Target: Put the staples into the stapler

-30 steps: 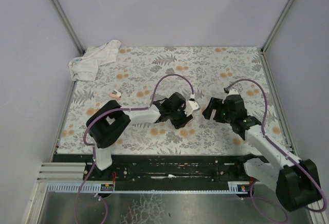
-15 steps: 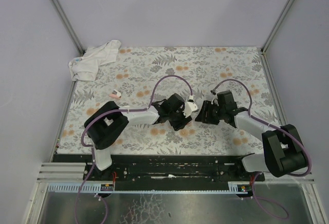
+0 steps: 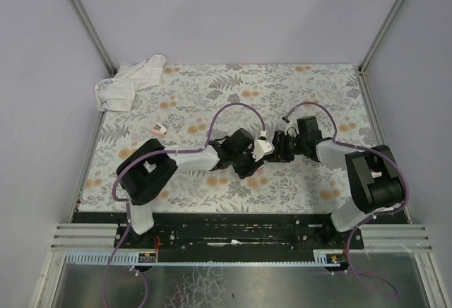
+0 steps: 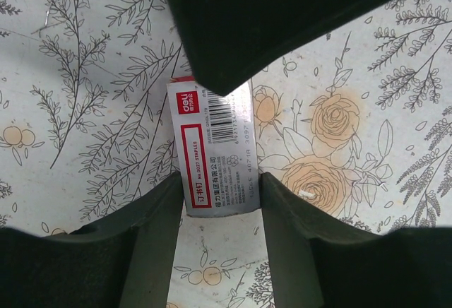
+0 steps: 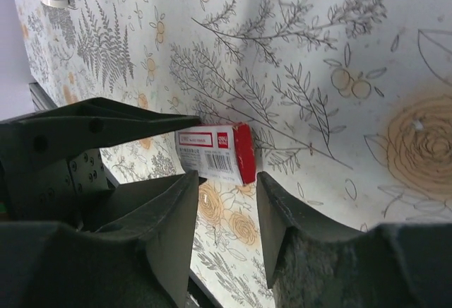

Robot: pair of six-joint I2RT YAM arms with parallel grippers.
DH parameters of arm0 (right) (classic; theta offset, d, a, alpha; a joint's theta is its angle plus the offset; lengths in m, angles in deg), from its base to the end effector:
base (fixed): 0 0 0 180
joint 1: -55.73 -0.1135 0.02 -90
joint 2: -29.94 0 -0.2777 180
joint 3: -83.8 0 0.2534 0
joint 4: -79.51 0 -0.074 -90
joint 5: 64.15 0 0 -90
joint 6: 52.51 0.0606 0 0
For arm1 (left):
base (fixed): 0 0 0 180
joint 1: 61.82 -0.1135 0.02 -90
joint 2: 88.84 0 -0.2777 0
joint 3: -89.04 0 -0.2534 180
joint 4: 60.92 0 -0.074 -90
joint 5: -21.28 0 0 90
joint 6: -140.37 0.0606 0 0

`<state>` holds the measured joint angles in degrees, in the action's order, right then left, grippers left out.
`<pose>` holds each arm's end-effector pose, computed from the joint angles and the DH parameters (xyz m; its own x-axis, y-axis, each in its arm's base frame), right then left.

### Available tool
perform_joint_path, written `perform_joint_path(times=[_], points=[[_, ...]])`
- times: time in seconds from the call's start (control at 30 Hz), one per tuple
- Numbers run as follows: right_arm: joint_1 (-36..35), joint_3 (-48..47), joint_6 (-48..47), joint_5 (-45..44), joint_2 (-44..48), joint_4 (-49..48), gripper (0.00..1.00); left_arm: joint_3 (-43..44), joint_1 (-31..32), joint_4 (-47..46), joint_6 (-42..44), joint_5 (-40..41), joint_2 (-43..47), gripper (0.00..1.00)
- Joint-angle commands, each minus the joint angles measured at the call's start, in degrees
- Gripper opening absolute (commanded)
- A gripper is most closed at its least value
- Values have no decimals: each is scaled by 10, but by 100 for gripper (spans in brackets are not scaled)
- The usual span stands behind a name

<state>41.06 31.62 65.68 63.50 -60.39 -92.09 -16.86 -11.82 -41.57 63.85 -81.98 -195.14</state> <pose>0.2855 0.1130 0.1461 -0.9057 0.1495 -0.3967 -0.2031 0.6682 0.7157 0.2433 -0.3116 0.1409 -0.2944 0.7038 -0.6466 0.9316 0.3623 -0.0297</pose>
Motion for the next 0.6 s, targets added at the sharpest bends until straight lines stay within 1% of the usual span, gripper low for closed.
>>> perform_joint_path(times=[0.0,0.3,0.57], points=[[3,-35,-28,47,-22,-13,46,5,1,14,10,-5,-26,45],[2,-49,-35,70,-66,-15,44,6,0,16,13,0,-28,45],[2,-52,-35,83,-84,-14,43,8,1,17,16,5,-29,45]])
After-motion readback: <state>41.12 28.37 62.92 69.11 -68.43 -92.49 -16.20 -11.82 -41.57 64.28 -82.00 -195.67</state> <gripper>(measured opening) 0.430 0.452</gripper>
